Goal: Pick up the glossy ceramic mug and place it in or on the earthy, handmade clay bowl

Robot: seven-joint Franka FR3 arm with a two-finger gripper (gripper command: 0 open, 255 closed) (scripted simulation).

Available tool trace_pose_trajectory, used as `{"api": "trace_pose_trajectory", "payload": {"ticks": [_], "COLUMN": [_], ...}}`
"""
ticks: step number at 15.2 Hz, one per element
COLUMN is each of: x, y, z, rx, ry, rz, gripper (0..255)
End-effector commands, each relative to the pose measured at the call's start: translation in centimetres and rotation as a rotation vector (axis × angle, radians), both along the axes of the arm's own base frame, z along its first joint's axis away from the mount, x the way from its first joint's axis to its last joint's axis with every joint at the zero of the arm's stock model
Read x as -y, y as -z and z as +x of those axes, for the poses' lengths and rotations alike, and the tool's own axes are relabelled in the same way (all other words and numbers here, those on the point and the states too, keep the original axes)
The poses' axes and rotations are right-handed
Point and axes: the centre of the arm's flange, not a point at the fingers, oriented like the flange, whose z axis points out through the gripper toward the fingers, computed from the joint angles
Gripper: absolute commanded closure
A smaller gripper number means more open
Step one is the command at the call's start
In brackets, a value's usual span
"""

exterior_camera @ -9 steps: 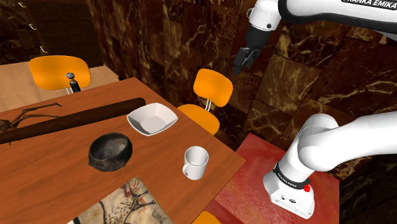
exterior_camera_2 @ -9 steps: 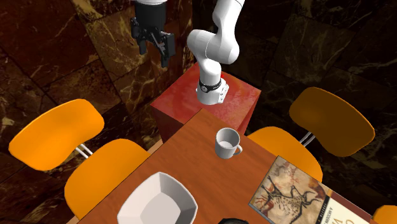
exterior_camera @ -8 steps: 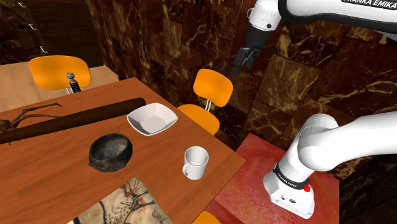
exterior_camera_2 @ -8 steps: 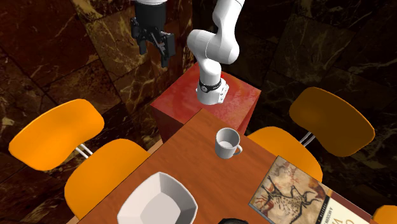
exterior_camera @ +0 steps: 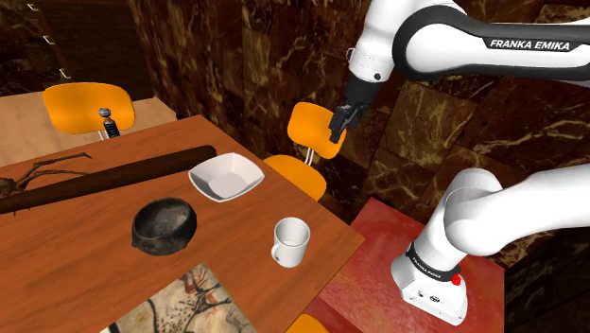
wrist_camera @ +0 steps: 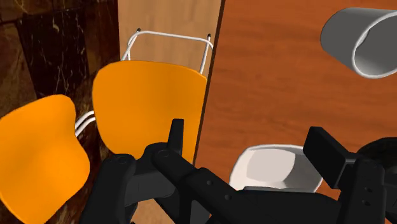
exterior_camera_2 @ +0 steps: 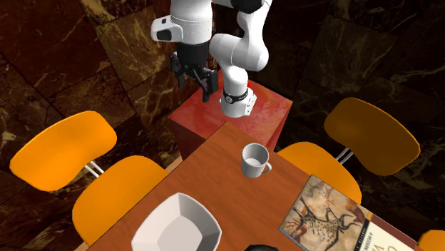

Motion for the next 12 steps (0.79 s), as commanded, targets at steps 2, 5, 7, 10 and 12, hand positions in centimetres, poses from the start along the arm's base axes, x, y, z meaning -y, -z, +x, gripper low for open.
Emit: {"api": "trace_pose_trajectory", "payload": {"ticks": [2,5,7,10,12], "x": [-2.6,-5.2,-6.9,-9.6,-11.4], "y": [2.8,5.6,7.4,10.1,11.9], "z": [-0.2,-0.3,-0.4,-0.6,-0.8], "rx": [-0.011,-0.022,-0.03,-0.041,-0.049], "ry": [-0.01,-0.021,-0.028,-0.039,-0.046], "rz": [0.012,0.024,0.031,0.043,0.05], "gripper": [0,0,0,0,0]}}
